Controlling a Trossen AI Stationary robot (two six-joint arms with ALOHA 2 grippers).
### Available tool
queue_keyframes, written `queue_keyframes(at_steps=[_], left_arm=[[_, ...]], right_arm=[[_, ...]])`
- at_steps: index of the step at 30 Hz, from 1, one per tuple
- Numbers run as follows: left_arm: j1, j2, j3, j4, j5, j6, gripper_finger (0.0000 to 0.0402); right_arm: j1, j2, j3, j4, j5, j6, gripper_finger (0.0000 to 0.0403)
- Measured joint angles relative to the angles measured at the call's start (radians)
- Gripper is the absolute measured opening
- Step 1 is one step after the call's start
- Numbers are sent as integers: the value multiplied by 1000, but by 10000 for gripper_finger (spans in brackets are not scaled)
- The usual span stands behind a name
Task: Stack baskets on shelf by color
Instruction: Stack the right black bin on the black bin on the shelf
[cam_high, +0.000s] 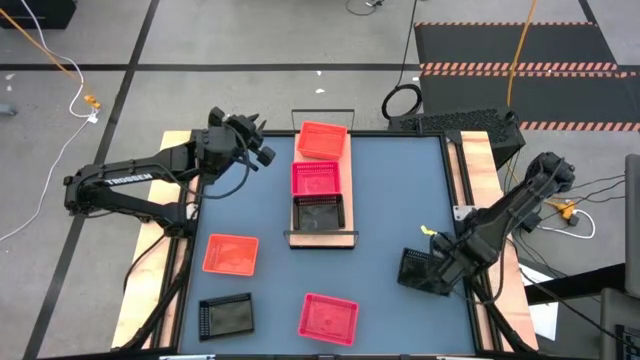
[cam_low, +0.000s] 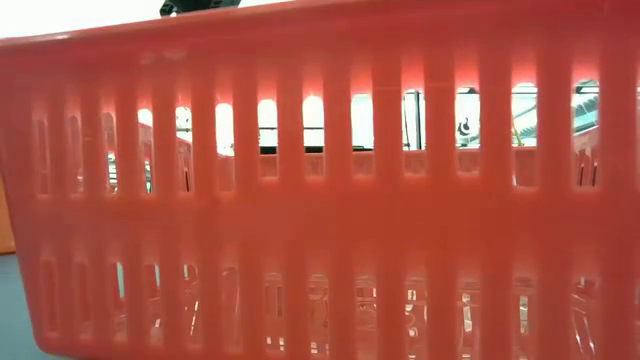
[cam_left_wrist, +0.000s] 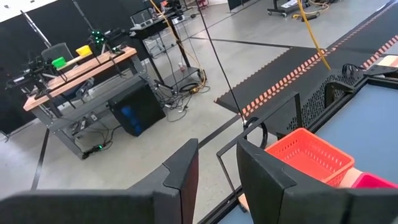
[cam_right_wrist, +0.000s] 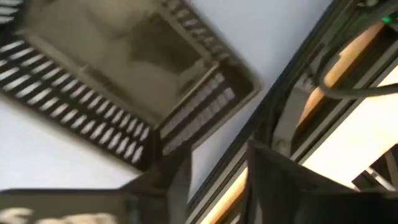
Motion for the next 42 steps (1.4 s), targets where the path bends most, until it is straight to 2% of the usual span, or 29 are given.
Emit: queue_keyframes(at_steps=[3, 6, 8, 11, 14, 17, 21, 24, 26, 29, 35, 39, 42], left_arm=[[0, 0, 0, 0, 0, -3, 113], [0, 0, 0, -19, 0, -9, 113], [0, 0, 0, -35, 1, -18, 113], [0, 0, 0, -55, 1, -28, 113], [0, 0, 0, -61, 1, -32, 113], [0, 0, 0, -61, 1, -35, 113], [0, 0, 0, -61, 1, -43, 113], [0, 0, 0, -60, 1, -42, 113], [0, 0, 0, -60, 1, -42, 113], [0, 0, 0, -68, 1, -43, 113], [0, 0, 0, -75, 1, -41, 113], [0, 0, 0, -74, 0, -45, 113], [0, 0, 0, -68, 1, -49, 113]], right_arm=[[11, -37, -73, 58, 0, 47, 184], [17, -72, -162, 220, 0, 123, 216], [17, -88, -220, 310, -4, 151, 227], [12, -107, -286, 366, -76, 196, 228], [27, -108, -312, 368, -89, 235, 213], [32, -109, -315, 364, -19, 236, 183], [32, -118, -316, 428, 84, 170, 112], [38, -104, -316, 566, 143, 104, 49], [47, -86, -315, 653, 234, 101, 15], [48, -55, -324, 750, 316, 52, 12], [48, -27, -320, 693, 255, 106, 5], [51, -60, -250, 565, 235, 106, 4], [50, -83, -130, 369, 301, 98, 3]])
